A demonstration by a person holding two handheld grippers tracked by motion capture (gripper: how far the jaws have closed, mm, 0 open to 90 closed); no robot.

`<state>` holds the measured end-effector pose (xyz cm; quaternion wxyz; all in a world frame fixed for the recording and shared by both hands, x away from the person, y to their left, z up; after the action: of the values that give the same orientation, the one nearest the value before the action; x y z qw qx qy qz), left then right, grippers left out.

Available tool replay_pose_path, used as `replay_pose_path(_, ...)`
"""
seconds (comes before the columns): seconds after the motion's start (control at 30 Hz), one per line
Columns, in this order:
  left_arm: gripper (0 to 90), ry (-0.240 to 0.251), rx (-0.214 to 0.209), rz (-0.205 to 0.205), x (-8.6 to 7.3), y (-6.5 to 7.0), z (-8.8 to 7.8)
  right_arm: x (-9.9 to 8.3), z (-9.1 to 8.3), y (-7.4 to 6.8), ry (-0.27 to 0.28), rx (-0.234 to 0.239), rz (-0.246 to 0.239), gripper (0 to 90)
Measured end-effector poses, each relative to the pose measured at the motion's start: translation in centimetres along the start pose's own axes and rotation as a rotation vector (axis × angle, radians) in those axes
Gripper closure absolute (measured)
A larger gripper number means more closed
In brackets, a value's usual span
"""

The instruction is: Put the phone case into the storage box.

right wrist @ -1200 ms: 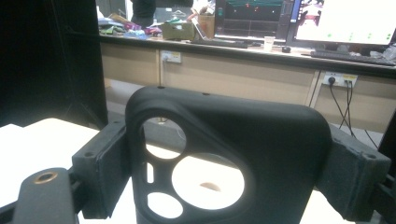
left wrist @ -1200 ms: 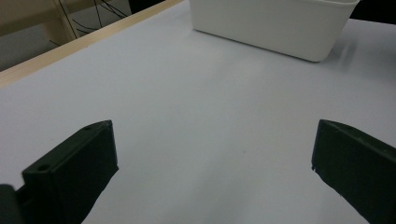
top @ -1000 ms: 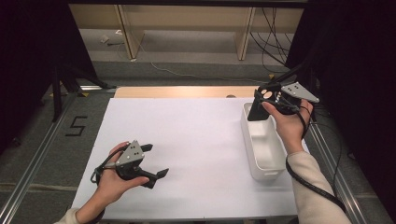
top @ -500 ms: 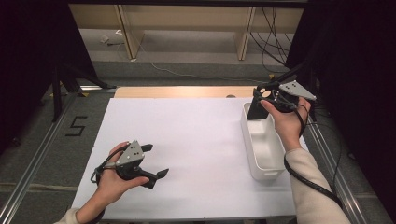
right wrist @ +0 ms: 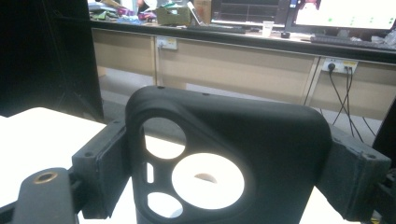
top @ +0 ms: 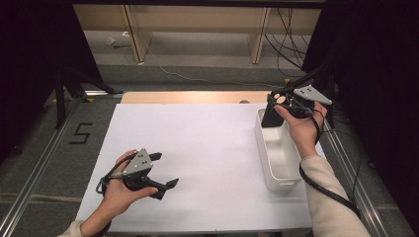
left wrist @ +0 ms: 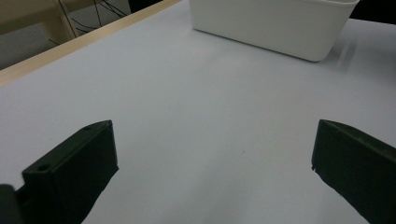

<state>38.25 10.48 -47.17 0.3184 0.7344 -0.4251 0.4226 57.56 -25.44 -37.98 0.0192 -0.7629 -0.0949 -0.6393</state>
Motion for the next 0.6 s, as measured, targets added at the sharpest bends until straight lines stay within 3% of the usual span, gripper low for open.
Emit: replay_pose_path(0.6,0.0,0.008,-0.002,0.000,0.1,0.1,-0.1,-0.9,1.4,-0.3,-0.054,-0.003,-0.014,15.8)
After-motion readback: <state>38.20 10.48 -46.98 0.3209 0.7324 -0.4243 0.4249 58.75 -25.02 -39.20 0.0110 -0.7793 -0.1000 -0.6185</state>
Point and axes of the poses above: each handheld gripper's, and its own axes: z roughly forward along the jaws, x roughly out of its top, y roughly to its right, the point moved 9 cm from there along z, roughly forward along the jaws, and after that the axes turned 12 degrees about -x, right-handed, at the moved point
